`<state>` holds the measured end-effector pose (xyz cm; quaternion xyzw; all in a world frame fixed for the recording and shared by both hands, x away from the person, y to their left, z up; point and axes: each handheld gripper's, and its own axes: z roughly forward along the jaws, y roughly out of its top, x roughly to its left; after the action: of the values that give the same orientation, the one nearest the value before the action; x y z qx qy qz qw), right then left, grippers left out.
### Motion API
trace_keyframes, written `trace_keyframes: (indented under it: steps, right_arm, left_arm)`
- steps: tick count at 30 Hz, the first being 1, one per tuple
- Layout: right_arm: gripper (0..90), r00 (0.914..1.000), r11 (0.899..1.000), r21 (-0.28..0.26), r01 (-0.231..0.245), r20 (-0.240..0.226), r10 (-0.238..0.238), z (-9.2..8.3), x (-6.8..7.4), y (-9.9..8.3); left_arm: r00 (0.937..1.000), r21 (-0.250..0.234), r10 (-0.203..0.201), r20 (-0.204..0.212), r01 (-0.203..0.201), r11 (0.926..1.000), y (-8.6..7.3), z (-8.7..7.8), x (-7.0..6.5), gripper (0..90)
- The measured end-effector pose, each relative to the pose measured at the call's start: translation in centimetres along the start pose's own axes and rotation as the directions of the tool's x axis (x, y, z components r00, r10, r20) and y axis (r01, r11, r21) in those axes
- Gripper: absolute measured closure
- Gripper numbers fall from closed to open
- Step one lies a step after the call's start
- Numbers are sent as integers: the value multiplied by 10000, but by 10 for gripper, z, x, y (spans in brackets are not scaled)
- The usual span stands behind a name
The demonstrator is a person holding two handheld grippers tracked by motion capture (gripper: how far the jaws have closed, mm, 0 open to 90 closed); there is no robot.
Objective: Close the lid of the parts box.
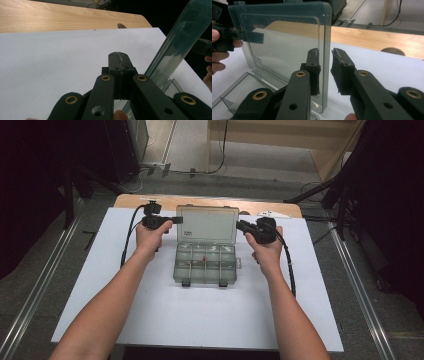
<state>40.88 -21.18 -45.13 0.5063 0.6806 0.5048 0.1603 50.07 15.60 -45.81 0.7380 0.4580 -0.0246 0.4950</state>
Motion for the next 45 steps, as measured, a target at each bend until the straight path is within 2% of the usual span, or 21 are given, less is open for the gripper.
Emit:
trace_keyframes:
  steps: [5, 7, 10, 13, 17, 25, 34, 45]
  right_arm:
    - [759, 9996, 9987, -503, -77, -281, 63, -14, -7, 1]
    - [773, 9997, 9984, -558, -132, -196, 121, -17, -11, 1]
    - [829, 9993, 9982, -481, -369, -52, 367, -16, -14, 0]
    - [885, 9973, 9976, -290, -636, 358, 646, -11, -15, 0]
    - [900, 9953, 9967, 68, -805, 555, 800, -3, -13, -1]
    - [900, 9962, 9973, 250, -689, 559, 674, 6, -4, 1]
    - [900, 9978, 9982, 162, -576, 324, 571, 2, 0, 3]
    - [900, 9994, 9994, 131, -331, 23, 331, -1, 11, -1]
  left_arm:
    - [9997, -45, 209, 83, -209, 9998, 0, 0, -5, 900]
    - [9997, -88, 233, 123, -232, 9997, 0, 0, -7, 900]
    - [9997, -158, 170, 151, -168, 9997, -1, 0, -8, 900]
    - [9997, -152, 201, 147, -199, 9997, -2, -1, -9, 900]
    - [9993, -278, 269, 249, -262, 9993, -4, -3, -11, 900]
    - [9981, -360, 532, 304, -521, 9980, -6, -9, -16, 900]
    - [9963, -515, 781, 360, -762, 9958, -10, -16, -23, 900]
    - [9949, -636, 972, 250, -955, 9934, -16, -23, -30, 900]
